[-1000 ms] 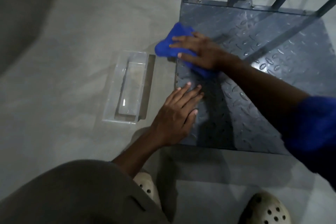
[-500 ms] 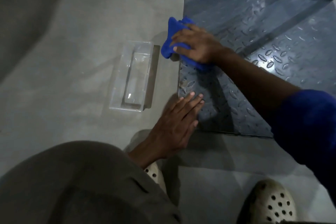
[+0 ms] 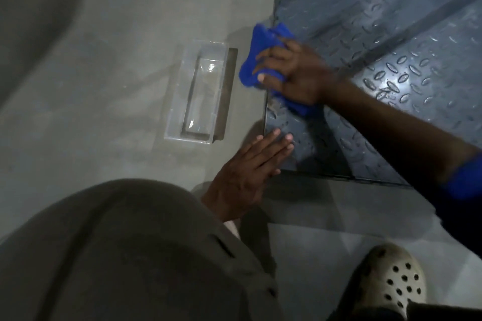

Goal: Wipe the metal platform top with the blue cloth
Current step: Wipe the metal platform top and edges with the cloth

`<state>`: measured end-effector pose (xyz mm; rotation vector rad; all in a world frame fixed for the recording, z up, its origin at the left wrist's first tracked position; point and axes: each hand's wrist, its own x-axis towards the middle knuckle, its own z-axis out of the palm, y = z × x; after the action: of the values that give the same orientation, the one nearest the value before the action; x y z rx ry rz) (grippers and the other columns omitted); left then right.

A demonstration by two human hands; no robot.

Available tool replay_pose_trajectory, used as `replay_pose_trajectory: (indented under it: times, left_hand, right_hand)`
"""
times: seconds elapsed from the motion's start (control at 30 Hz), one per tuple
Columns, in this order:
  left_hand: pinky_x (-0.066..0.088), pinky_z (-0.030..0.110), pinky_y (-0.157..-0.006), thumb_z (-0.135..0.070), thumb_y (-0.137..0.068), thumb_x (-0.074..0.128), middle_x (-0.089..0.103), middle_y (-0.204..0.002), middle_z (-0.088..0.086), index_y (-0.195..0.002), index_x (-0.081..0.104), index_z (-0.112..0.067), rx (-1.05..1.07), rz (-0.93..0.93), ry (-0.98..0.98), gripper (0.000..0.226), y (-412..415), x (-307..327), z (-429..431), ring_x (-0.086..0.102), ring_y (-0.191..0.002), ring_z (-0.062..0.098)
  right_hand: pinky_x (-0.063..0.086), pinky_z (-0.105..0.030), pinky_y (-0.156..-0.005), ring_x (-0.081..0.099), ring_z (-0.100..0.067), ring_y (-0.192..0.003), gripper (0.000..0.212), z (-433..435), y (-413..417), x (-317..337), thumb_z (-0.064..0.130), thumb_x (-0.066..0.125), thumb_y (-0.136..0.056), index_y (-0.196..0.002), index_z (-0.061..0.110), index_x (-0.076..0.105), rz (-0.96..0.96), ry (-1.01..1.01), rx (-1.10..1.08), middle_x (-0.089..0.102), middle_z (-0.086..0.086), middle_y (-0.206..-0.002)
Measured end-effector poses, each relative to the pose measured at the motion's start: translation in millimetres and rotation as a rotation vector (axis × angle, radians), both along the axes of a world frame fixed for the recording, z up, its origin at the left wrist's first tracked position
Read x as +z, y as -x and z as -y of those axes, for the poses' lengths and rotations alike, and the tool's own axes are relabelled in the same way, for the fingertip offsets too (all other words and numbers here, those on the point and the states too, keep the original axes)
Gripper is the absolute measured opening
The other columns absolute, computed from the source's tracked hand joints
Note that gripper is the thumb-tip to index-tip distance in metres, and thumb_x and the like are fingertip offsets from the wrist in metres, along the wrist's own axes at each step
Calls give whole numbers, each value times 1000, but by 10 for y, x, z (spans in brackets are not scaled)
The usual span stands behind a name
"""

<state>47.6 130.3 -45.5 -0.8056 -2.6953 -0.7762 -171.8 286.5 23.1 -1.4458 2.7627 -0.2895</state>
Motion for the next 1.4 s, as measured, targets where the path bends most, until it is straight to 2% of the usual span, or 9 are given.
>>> replay_pose_trajectory:
  times: [0.1,0.2,0.37,0.67,1.0,1.13,1.23,1.3,1.4]
  left_hand:
    - [32,52,-130,2,-103,60,38,-171,11,-161,42,-4,24,-21,-31,61,-60,-48,27,29,-163,29]
    - [34,55,-128,3,-101,61,35,-172,11,-162,40,-4,71,8,-53,65,-142,-63,-27,27,-163,31]
    - [35,56,-127,-12,-111,49,38,-172,11,-161,43,-5,61,41,-46,51,-123,-13,-6,26,-164,30]
    - [29,57,-130,-24,-115,40,39,-171,10,-162,44,-9,-85,136,48,50,851,235,330,25,-164,27]
    - [28,54,-129,-48,-115,16,17,-180,6,-173,17,-20,-470,-22,694,64,2338,908,704,17,-166,34]
    - [30,57,-128,-31,-118,32,14,-180,7,-173,15,-19,-561,-201,712,59,2502,851,715,15,-166,35]
    - [20,55,-133,-9,-105,48,8,-181,8,-173,9,-16,-486,-217,719,79,2446,683,717,6,-167,34]
    - [13,53,-135,-14,-102,51,8,-181,11,-173,10,-12,-460,-202,700,81,2398,635,708,5,-167,35]
    - [20,55,-133,-25,-116,37,20,-178,13,-171,23,-9,-495,-223,615,59,2423,694,689,15,-166,36]
  right_hand:
    - [22,-52,-129,37,-31,-154,42,-151,-549,-3,51,37,-111,-135,30,65,58,-54,190,60,2,-145]
    - [27,-57,-125,42,-26,-151,41,-190,-313,-63,54,41,-112,-139,35,63,81,-72,224,59,8,-147]
    - [27,-53,-127,48,-29,-146,48,-52,-34,-130,58,40,-109,-144,34,62,79,83,-111,55,7,-156]
    - [25,-53,-128,33,-32,-156,47,-436,-1558,-196,50,51,-108,-153,37,53,47,301,-899,39,9,-169]
    - [16,-52,-132,26,-37,-160,49,-176,-1869,-236,52,43,-109,-157,41,47,48,230,-988,33,5,-172]
    - [12,-57,-132,11,-38,-164,50,301,-2145,-336,52,46,-108,-157,47,46,43,154,-831,25,8,-175]
    - [8,-58,-132,4,-36,-165,53,374,-2054,-369,55,44,-105,-157,47,45,54,142,-767,14,10,-178]
    - [9,-58,-132,4,-38,-165,55,347,-1752,-355,54,45,-103,-158,47,44,41,142,-746,12,9,-178]
    - [11,-57,-132,4,-39,-164,60,354,-1541,-315,50,47,-104,-162,44,37,59,162,-777,12,6,-179]
